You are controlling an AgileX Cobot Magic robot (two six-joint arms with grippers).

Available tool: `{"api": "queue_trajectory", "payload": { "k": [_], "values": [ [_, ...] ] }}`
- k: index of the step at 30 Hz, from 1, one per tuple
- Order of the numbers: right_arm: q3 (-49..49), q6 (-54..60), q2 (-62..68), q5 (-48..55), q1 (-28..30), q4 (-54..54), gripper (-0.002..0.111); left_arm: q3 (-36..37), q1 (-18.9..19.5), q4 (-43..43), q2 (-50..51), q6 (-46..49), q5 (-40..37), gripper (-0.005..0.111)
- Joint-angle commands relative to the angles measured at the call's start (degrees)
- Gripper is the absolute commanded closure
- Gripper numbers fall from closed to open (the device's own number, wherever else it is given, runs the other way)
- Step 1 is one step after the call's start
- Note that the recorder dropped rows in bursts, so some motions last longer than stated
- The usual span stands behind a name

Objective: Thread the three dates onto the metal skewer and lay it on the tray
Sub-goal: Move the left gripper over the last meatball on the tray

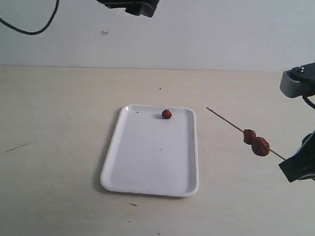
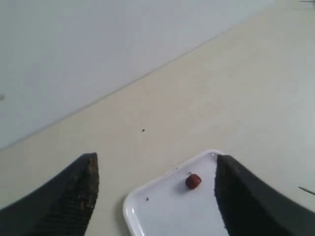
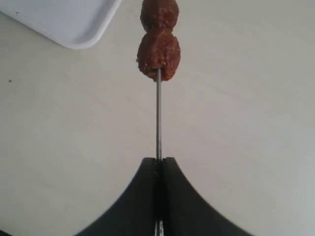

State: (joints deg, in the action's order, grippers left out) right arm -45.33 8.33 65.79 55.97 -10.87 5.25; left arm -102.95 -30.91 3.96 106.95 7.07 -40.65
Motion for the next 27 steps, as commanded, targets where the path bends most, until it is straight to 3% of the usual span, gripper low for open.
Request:
{"api": "queue_trajectory", "payload": {
  "k": [1,4,13,20,27],
  "values": [
    [0.87,-2.47,-1.63,2.53,0.19,-1.96,0.108,-4.76,1.81,-0.28,5.18,-11.15,-10.5,0.045],
    [3.08,-3.62,-1.9,2.82,0.19,-2.36,0.108,-7.67,1.81,1.03,9.5,-12.85,-15.8,0.052],
    [8.94,-5.55,-3.63,2.2,0.19,-3.88,0.108,-15.75,1.66,12.97,22.48,-17.8,-22.85,0.041],
    [9.06,-5.55,-3.77,1.74,0.19,-4.15,0.108,-26.19,1.66,14.61,30.76,-21.07,-29.17,0.041],
    [9.06,-5.55,-3.77,0.78,0.19,-4.75,0.108,-35.87,1.58,14.71,36.48,-22.34,-29.31,0.042]
  ]
}}
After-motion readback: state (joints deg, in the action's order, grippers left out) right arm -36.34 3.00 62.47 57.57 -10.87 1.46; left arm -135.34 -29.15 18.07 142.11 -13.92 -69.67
